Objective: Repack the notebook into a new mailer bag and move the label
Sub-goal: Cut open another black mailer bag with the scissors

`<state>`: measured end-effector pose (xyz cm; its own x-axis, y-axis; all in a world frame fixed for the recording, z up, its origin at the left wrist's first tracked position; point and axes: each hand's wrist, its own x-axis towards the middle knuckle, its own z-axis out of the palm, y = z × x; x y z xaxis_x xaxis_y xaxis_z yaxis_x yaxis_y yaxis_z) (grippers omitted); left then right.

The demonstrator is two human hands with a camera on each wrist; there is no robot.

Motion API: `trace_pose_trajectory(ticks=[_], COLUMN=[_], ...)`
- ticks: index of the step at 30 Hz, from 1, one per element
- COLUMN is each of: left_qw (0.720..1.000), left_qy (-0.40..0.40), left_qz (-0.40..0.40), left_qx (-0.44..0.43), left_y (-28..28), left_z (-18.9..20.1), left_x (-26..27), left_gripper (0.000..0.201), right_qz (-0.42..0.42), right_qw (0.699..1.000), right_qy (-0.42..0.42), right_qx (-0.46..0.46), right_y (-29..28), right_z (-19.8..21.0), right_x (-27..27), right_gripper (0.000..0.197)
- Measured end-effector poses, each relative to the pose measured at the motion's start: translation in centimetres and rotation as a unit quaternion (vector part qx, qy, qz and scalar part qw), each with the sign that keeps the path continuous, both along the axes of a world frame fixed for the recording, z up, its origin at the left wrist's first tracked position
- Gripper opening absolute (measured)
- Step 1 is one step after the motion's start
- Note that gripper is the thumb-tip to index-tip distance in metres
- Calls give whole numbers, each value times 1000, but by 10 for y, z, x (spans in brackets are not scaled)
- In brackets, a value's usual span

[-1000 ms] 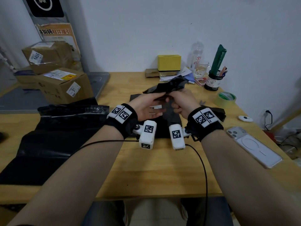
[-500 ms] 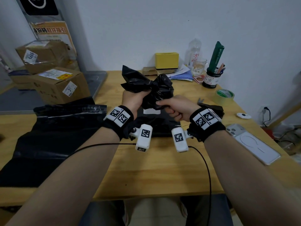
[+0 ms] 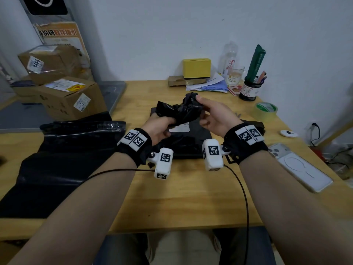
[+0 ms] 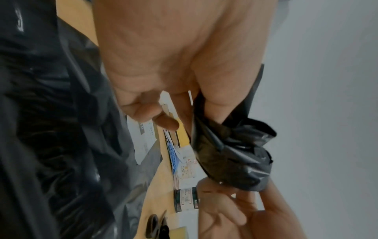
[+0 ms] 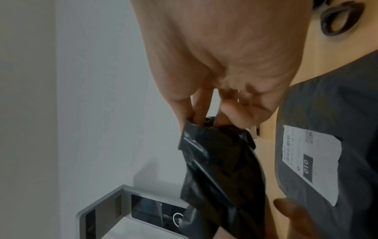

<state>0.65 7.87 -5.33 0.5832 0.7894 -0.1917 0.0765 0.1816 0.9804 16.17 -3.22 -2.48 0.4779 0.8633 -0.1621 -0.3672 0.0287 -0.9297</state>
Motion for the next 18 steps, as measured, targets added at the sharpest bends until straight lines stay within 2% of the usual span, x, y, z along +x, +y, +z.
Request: trace_pose_trajectory(ticks=[3, 6, 10, 13, 18], left_qw=[999, 999, 999, 998, 998], left_qy=[10, 20, 7, 5, -10], left_qz=[-31, -36, -39, -53, -65], left_qx=[3, 13, -26, -22, 7], left_y=[-2, 2, 9, 11, 14], left_z=[2, 6, 13, 17, 11], left_x=[1, 1, -3, -2, -1], left_gripper=[22, 23, 27, 28, 33], right_qz=[-2, 21, 65, 59, 21], right_qw=[1000, 998, 983, 965, 963], right_qy=[-23, -59, -173, -255, -265], right_qx=[12, 10, -4, -28, -50], right_y=[4, 8, 11, 15, 16], right_z=[-3, -6, -7, -11, -15], right_x=[-3, -8, -16, -18, -19], right_gripper=[21, 14, 7, 15, 11])
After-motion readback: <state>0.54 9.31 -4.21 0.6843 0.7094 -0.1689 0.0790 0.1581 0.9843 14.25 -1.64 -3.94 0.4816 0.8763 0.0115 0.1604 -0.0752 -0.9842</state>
